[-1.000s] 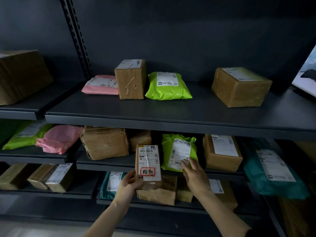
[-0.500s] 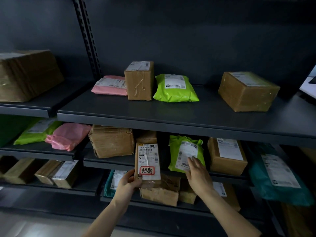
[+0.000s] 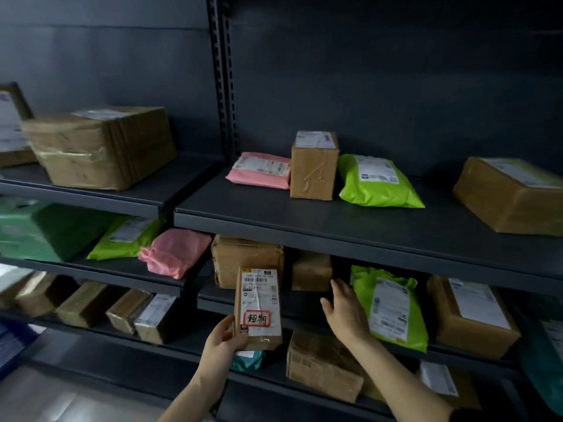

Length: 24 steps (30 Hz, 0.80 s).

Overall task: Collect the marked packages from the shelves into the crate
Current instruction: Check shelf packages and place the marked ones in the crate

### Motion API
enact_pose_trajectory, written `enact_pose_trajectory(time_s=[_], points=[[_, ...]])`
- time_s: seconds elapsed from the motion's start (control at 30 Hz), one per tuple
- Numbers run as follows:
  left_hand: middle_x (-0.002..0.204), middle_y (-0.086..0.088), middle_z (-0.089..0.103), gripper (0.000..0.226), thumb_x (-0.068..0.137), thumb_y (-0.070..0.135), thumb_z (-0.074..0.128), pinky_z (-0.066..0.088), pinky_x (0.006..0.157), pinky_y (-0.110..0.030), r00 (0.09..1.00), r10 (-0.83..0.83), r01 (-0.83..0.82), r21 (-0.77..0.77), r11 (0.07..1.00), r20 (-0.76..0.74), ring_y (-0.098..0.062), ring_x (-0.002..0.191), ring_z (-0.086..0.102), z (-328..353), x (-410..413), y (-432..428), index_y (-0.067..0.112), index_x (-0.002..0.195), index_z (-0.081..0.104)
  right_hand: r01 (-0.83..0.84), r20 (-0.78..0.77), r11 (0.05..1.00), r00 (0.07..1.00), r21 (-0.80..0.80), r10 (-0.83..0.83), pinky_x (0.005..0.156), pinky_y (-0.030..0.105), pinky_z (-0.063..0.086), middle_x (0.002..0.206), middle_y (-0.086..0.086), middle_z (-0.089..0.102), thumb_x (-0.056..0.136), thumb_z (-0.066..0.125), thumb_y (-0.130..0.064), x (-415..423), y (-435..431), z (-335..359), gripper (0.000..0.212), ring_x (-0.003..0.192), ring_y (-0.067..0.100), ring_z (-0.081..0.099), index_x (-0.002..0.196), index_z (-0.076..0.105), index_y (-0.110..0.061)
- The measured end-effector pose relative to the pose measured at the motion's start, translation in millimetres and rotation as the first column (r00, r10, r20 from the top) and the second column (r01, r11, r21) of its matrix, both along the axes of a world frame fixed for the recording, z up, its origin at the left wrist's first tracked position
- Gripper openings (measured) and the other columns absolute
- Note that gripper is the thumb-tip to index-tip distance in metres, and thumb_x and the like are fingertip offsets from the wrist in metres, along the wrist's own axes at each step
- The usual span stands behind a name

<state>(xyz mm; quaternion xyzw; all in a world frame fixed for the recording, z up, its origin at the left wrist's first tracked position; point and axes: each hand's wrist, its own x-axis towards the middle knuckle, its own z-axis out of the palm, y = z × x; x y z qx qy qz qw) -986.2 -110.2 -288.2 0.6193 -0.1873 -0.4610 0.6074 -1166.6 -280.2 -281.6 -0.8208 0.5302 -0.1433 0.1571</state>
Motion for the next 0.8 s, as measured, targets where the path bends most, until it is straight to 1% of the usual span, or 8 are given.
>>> enact_pose_trajectory(time_s=[0.1,0.2,0.37,0.43,0.53,0.6,0.7,0.8], points=[[0.110,-0.021,0.067,0.050,0.077,0.000,0.067,0.045,0.099,-0.052,0.999,0.031,-0.031,-0.020,0.999,-0.030,-0.037,0.105,0.062,-10.5,18.7,-4.0,0.005,0.124,0.052,0.012,-0.012,0.998,1.000,-0.054,-0.013,0.114,0.030,0.024,0.155,0.008,0.019,0.096,0.040,-0.039,28.5,-9.2,2.8,0.059,0.142,0.022,0.020,0.146,0.024,-0.012],[0.107,-0.023,0.067,0.038,0.082,-0.006,0.059,0.048,0.094,-0.048,0.996,0.057,-0.060,-0.045,0.997,-0.065,-0.038,0.102,0.063,-19.9,31.5,-15.0,0.003,0.119,0.054,0.098,-0.042,0.991,0.994,-0.093,-0.102,0.114,0.036,0.024,0.155,0.013,0.015,0.091,0.043,-0.051,57.3,-22.0,5.8,0.070,0.142,0.028,0.018,0.146,0.022,-0.014],[0.103,-0.027,0.067,0.048,0.074,-0.008,0.067,0.049,0.085,-0.045,0.994,0.033,-0.043,-0.091,0.995,-0.109,-0.040,0.098,0.063,-27.9,37.7,-32.3,0.001,0.119,0.054,0.243,-0.140,0.968,0.958,-0.067,-0.251,0.111,0.047,0.019,0.149,0.022,0.022,0.079,0.045,-0.069,92.0,-41.8,2.8,0.084,0.135,0.039,0.022,0.142,0.026,-0.017],[0.105,-0.032,0.064,0.062,0.064,-0.007,0.072,0.048,0.086,-0.047,0.992,0.024,-0.037,-0.102,0.994,-0.126,-0.044,0.100,0.061,-31.4,38.2,-35.6,-0.001,0.123,0.051,0.267,-0.177,0.962,0.945,-0.061,-0.274,0.107,0.048,0.024,0.145,0.023,0.028,0.078,0.046,-0.070,98.1,-46.6,0.1,0.081,0.130,0.040,0.027,0.138,0.031,-0.018],[0.112,-0.036,0.061,0.074,0.060,-0.004,0.071,0.041,0.100,-0.056,0.988,0.014,-0.030,-0.106,0.994,-0.155,-0.048,0.109,0.057,-32.0,38.7,-34.9,-0.003,0.129,0.046,0.274,-0.166,0.958,0.944,-0.082,-0.284,0.098,0.042,0.034,0.137,0.020,0.036,0.075,0.052,-0.065,96.3,-45.9,2.1,0.073,0.119,0.037,0.038,0.131,0.041,-0.020],[0.112,-0.034,0.062,0.070,0.064,-0.006,0.071,0.040,0.103,-0.056,0.988,0.014,-0.030,-0.097,0.995,-0.154,-0.048,0.109,0.057,-34.1,40.1,-33.0,-0.003,0.129,0.046,0.256,-0.159,0.964,0.951,-0.072,-0.264,0.098,0.041,0.034,0.139,0.020,0.032,0.073,0.053,-0.064,87.8,-37.0,2.9,0.075,0.117,0.037,0.037,0.133,0.037,-0.021],[0.113,-0.032,0.062,0.054,0.081,-0.012,0.058,0.043,0.099,-0.051,0.986,0.045,-0.058,-0.076,0.995,-0.158,-0.045,0.107,0.059,-35.7,35.6,-27.5,-0.003,0.133,0.044,0.225,-0.161,0.972,0.959,-0.065,-0.232,0.103,0.041,0.030,0.147,0.020,0.024,0.073,0.050,-0.065,66.5,-11.8,-1.5,0.081,0.124,0.037,0.032,0.140,0.030,-0.024],[0.111,-0.027,0.065,0.051,0.080,-0.007,0.063,0.046,0.096,-0.048,0.986,0.042,-0.054,-0.067,0.996,-0.161,-0.040,0.104,0.062,-28.9,22.5,-19.6,-0.001,0.128,0.049,0.216,-0.164,0.975,0.961,-0.051,-0.222,0.106,0.041,0.030,0.150,0.017,0.019,0.075,0.049,-0.067,45.3,13.0,-3.9,0.082,0.129,0.036,0.028,0.143,0.025,-0.027]])
